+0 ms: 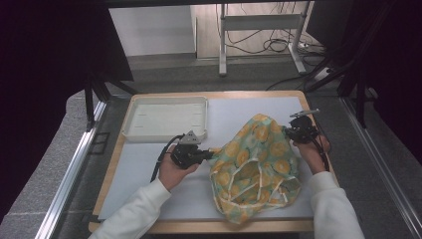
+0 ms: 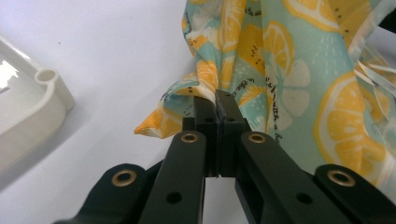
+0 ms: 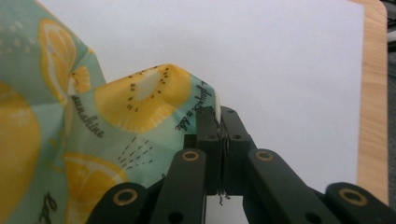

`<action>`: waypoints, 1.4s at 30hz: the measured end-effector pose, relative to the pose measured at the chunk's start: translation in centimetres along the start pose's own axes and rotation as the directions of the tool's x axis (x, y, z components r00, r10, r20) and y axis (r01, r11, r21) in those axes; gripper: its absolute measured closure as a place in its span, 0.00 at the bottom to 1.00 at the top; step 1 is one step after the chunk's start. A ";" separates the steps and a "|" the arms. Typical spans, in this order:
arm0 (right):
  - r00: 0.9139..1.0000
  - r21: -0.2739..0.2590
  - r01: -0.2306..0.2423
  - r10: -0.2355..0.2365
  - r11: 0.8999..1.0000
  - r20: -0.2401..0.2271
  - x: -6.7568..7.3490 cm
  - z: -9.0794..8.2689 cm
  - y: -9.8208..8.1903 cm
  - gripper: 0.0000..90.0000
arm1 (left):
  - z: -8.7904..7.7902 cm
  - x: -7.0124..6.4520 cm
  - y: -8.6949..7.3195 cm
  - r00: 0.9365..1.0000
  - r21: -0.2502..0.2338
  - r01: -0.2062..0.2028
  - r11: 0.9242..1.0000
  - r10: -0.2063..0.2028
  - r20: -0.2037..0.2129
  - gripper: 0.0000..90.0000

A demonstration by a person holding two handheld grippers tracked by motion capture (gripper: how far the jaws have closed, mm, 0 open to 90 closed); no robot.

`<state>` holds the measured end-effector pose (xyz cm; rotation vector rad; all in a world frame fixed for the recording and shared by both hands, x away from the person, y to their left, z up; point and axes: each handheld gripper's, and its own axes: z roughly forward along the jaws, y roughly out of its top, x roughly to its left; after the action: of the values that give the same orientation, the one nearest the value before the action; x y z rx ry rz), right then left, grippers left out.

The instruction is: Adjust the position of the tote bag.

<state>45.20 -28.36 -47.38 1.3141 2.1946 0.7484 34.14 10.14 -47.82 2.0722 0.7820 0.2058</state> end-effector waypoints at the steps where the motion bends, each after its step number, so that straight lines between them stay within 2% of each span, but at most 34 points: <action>1: 1.000 0.001 0.002 -0.002 1.000 0.001 0.1 0.2 0.2 0.97 | 0.0 0.0 -0.1 1.000 0.001 -0.002 1.000 0.002 0.001 1.00; 6: 1.000 -0.007 0.012 -0.012 1.000 -0.002 0.3 0.7 0.4 0.97 | 0.1 0.1 -0.4 1.000 0.004 0.015 1.000 -0.015 0.022 1.00; 10: 1.000 -0.011 -0.008 0.008 1.000 -0.019 -0.2 1.0 0.3 0.97 | 0.1 -0.3 -0.5 1.000 0.007 0.008 1.000 -0.008 0.030 1.00; 14: 1.000 -0.016 -0.012 0.011 1.000 -0.025 -0.3 1.4 0.2 0.97 | 0.1 -0.5 -0.5 1.000 0.007 -0.001 1.000 0.001 0.023 1.00; 16: 1.000 -0.017 -0.012 0.011 1.000 -0.027 -0.2 1.4 0.2 0.96 | 0.1 -0.3 -0.6 1.000 0.004 0.007 1.000 -0.007 0.019 1.00; 17: 1.000 -0.019 -0.012 0.011 1.000 -0.028 -0.2 1.4 0.1 0.94 | 0.1 -0.1 -0.7 1.000 0.002 0.006 1.000 -0.006 0.012 0.99; 19: 0.999 -0.029 -0.015 0.014 0.999 -0.029 -0.3 1.1 0.0 0.83 | 0.1 0.2 -0.8 1.000 -0.002 0.015 1.000 -0.015 0.000 0.97; 22: 0.999 -0.069 -0.036 0.035 0.997 -0.018 -0.5 -0.1 -0.1 0.63 | 0.0 0.8 -1.0 0.999 -0.020 0.039 0.999 -0.039 -0.017 0.88; 23: 0.999 -0.069 -0.036 0.035 0.997 -0.018 -0.5 -0.1 -0.1 0.63 | 0.0 0.8 -1.0 0.999 -0.020 0.039 0.999 -0.039 -0.017 0.84; 24: 0.999 -0.104 -0.047 0.045 0.993 -0.017 -0.7 -1.5 -0.2 0.55 | -0.2 1.1 -1.0 0.999 -0.045 0.046 0.998 -0.048 -0.026 0.79; 25: 0.999 -0.116 -0.050 0.049 0.992 -0.015 -0.7 -2.0 -0.3 0.54 | -0.4 1.1 -1.0 0.998 -0.056 0.046 0.997 -0.049 -0.038 0.76; 27: 0.998 -0.159 -0.055 0.055 0.986 -0.008 -0.8 -3.3 -0.8 0.52 | -0.8 1.2 -1.0 0.997 -0.080 0.049 0.996 -0.054 -0.059 0.69; 30: 0.998 -0.189 -0.066 0.066 0.980 -0.008 -0.7 -5.1 -1.6 0.50 | -1.5 1.3 -1.1 0.995 -0.099 0.055 0.994 -0.063 -0.082 0.60; 34: 0.997 -0.225 -0.077 0.073 0.971 -0.024 -0.4 -7.0 -2.8 0.49 | -2.3 1.4 -1.4 0.993 -0.115 0.060 0.992 -0.072 -0.099 0.53; 42: 0.996 -0.240 -0.065 0.047 0.969 -0.079 1.3 -9.4 -5.9 0.48 | -2.8 1.1 -2.4 0.995 -0.100 0.058 0.993 -0.066 -0.076 0.46</action>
<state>34.87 -31.48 -44.47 1.2463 2.0499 1.0647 32.70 13.71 -48.21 1.9547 0.8662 0.2880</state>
